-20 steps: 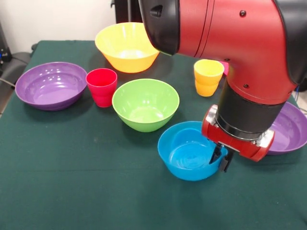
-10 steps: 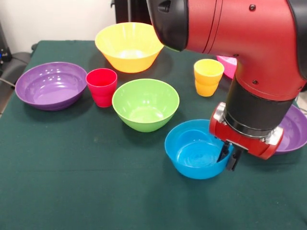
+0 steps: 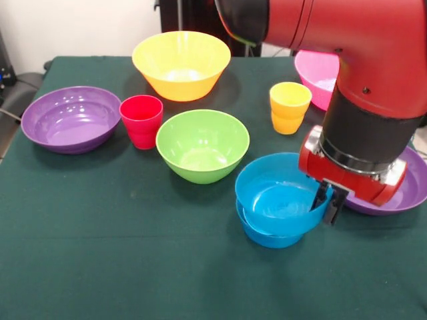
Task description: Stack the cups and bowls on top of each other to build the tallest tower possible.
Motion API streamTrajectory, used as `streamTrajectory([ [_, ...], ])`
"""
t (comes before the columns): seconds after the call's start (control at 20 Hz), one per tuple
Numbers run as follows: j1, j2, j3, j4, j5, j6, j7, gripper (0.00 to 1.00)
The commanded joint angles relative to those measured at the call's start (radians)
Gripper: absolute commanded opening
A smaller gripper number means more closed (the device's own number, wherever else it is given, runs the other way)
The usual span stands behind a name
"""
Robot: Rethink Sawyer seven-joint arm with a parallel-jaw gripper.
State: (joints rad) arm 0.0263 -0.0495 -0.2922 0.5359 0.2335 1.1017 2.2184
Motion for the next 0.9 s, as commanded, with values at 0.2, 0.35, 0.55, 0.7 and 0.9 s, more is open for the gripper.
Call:
streamTrajectory([
  [0.2,0.037,-0.086,0.023,0.277,-0.018,0.039,0.166,0.00],
  [0.35,0.048,-0.096,0.013,0.312,-0.027,0.030,0.159,0.00],
  [0.55,0.065,-0.103,0.003,0.381,-0.044,-0.058,0.163,0.00],
  [0.7,0.072,-0.101,0.007,0.420,-0.049,-0.148,0.164,0.00],
  [0.9,0.075,-0.081,0.013,0.431,-0.035,-0.230,0.183,0.00],
])
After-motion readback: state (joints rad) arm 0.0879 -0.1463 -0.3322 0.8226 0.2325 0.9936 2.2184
